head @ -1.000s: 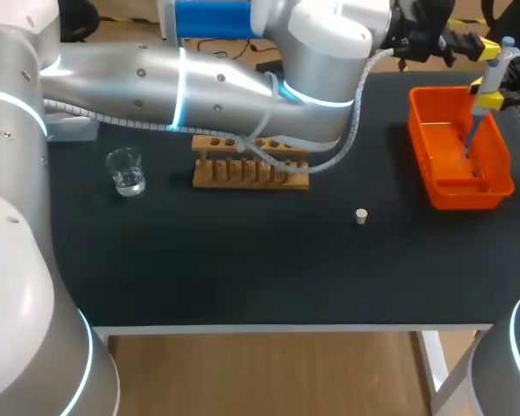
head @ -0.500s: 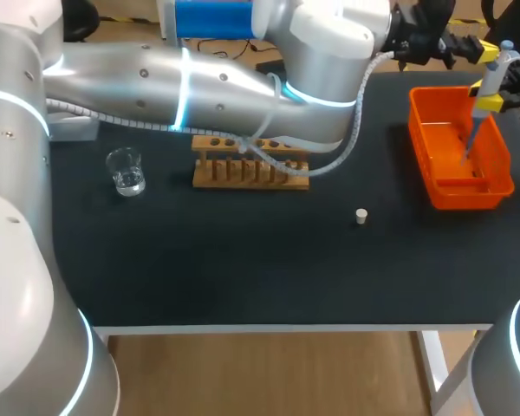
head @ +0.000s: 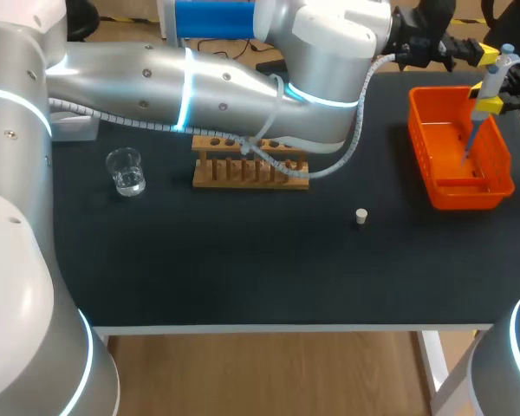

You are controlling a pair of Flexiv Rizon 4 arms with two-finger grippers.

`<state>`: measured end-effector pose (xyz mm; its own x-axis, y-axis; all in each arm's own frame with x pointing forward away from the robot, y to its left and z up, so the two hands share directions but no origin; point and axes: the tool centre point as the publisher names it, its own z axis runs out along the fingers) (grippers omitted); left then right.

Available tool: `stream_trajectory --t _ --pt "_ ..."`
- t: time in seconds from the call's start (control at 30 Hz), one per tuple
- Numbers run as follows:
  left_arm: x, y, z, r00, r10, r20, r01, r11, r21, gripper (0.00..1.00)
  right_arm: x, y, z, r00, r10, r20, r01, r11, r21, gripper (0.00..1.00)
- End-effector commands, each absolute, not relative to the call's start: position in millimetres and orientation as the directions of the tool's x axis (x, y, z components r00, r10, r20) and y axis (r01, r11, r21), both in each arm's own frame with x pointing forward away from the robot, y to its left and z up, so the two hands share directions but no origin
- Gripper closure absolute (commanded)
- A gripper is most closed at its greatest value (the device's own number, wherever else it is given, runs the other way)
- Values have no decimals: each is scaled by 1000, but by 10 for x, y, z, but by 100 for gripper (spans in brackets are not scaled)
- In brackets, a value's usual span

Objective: Invert the test tube, pick up the pipette, mount the tip to pipette, aspirate from beaker and dispense into the tube, eject the tip, return the pipette, and cap with the stopper.

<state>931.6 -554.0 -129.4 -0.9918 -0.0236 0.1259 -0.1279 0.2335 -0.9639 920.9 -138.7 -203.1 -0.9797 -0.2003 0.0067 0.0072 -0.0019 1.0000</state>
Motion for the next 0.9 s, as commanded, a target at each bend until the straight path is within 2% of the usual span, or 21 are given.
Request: stream_trajectory --t 0.03,0.63,0.7,0.73,0.9 --pt "9277 -5590 -1495 -992 -37 120 -126 212 -969 100 9245 -1376 -1913 -978 -208 8 8 2 1000 100" --pt "9277 -5530 -1151 -996 -51 78 -87 203 -975 100 9245 -1376 -1913 -978 -208 8 8 2 1000 100" --pt "9274 -5516 -1092 -996 -49 70 -79 203 -976 16 9245 -1376 -1913 -978 -208 8 8 2 1000 100" --pt "9271 -5509 -1063 -997 -47 63 -72 207 -976 0 9245 -1376 -1913 -978 -208 8 8 2 1000 100" --pt "9247 -5439 -900 -998 -47 40 -48 204 -978 0 9245 -1376 -1913 -978 -208 8 8 2 1000 100"
